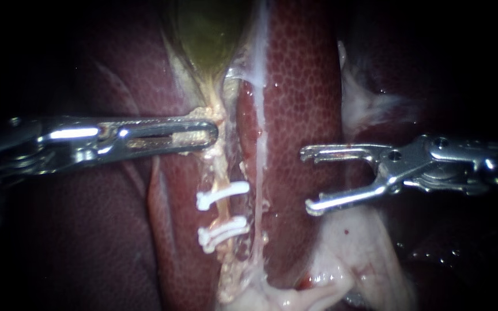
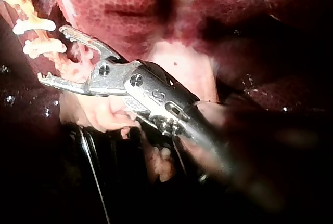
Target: Going back third clip left tube
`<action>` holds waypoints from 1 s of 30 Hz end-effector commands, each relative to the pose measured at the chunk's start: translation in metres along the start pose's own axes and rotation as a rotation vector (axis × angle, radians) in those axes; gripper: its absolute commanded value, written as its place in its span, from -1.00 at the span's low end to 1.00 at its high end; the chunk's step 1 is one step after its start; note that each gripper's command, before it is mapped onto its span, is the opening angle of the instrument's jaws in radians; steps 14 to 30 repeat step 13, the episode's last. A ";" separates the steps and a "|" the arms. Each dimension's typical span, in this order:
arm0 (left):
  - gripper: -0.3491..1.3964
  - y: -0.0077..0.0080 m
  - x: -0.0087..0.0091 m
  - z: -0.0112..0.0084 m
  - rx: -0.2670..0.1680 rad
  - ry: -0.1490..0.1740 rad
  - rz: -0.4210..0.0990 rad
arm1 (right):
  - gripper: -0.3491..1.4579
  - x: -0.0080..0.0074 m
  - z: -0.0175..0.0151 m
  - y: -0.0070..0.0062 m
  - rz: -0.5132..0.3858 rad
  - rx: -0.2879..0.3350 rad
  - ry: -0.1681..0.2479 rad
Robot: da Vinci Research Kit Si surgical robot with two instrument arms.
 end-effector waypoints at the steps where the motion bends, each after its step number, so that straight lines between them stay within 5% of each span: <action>1: -1.00 0.0000 0.0000 0.0000 -0.002 0.000 -0.001 | 0.05 0.0000 0.0000 0.0000 0.000 0.000 0.000; 30: -1.00 0.0000 0.0000 0.0000 -0.001 0.000 -0.001 | 0.05 0.0001 0.0001 -0.0001 0.000 0.000 0.000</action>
